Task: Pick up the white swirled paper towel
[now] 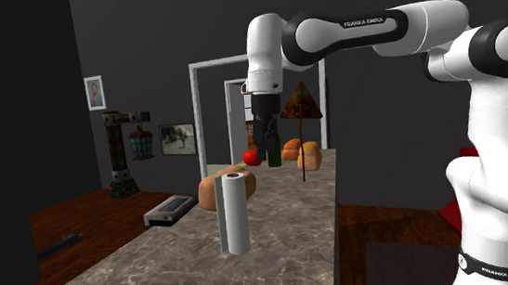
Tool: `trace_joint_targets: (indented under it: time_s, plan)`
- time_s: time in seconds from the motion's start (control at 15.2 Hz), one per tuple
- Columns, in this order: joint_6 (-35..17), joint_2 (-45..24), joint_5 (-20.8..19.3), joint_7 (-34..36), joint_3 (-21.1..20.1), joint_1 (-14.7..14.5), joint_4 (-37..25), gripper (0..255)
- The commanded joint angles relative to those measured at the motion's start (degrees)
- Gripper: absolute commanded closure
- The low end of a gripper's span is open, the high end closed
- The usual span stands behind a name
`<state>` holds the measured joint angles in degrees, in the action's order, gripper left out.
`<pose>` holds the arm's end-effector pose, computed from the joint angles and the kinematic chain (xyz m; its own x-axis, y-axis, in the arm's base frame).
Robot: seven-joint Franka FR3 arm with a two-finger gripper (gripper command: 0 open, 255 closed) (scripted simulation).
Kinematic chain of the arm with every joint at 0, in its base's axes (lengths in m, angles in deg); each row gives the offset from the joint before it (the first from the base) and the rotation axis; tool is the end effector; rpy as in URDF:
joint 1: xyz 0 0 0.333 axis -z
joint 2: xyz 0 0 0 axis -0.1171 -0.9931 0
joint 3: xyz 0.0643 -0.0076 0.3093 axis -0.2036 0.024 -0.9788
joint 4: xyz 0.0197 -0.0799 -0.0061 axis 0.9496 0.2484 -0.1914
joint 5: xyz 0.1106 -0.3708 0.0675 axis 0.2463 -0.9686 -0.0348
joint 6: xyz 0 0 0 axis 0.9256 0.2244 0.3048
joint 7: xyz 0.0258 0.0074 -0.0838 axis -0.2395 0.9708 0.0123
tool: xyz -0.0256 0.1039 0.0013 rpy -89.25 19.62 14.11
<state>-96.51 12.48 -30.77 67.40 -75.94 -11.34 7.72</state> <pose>0.5514 0.1095 0.5976 0.9968 -0.0521 0.0603 -0.0535 -0.9983 0.0210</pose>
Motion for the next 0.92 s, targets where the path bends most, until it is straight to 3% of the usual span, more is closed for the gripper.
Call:
trace_joint_targets:
  time_s: [0.0, 0.33, 0.86]
  plan:
    - [1.2, -5.1, -0.3, 0.7, -0.5, -0.5, -5.1, 0]
    - [5.6, -17.4, -1.2, 2.4, -1.4, -2.2, -19.1, 0]
    - [-0.7, -16.5, -1.1, 2.5, -1.3, -2.0, -11.9, 0]
